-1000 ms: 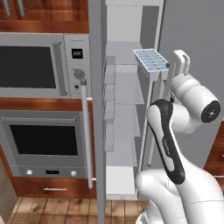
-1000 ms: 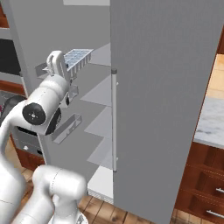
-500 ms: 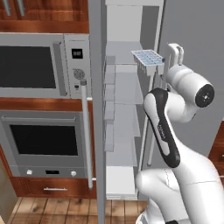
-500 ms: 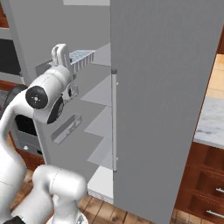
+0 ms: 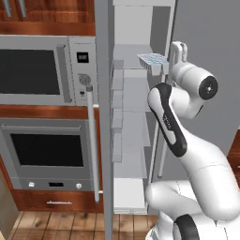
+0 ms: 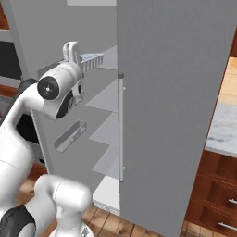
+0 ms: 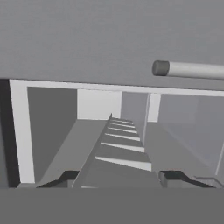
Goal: The ice cube tray has been filled with water. Take the tray and place it in the freezer to make ice. Close the freezer door after placing the tray.
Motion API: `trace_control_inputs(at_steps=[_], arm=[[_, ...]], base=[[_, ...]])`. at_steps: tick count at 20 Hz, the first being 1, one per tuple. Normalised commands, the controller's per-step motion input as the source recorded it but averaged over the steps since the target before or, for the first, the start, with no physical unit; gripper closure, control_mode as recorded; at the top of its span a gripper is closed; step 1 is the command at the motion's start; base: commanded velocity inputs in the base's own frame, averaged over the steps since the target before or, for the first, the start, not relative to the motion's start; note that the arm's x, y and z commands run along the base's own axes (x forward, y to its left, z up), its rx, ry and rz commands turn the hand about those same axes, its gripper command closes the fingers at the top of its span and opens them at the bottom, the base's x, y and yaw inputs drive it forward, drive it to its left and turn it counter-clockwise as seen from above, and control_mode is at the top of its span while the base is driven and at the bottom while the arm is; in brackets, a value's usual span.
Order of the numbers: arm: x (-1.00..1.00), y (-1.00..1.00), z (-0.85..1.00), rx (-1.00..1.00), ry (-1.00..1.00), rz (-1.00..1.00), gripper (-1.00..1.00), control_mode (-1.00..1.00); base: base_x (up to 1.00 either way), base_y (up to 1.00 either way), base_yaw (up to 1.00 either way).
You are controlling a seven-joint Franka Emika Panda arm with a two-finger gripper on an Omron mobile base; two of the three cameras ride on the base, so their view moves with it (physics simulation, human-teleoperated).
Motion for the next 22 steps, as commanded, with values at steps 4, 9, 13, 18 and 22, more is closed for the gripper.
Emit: trace_control_inputs(at_steps=[4,9,13,18,22], arm=[[0.71,0.00,-0.12,0.00,0.07,-0.03,1.00,-1.00],[0.57,-0.04,0.00,0.00,0.17,-0.07,1.00,-1.00],[0.55,0.00,0.00,0.00,0.19,-0.07,1.00,-1.00],[0.46,0.00,0.00,0.00,0.17,-0.04,1.00,-1.00],[0.29,0.00,-0.01,0.00,0.04,0.00,1.00,-1.00]], base=[[0.00,0.00,0.00],[0.00,0.00,0.00],[0.00,0.00,0.00],[0.00,0.00,0.00],[0.00,0.00,0.00]])
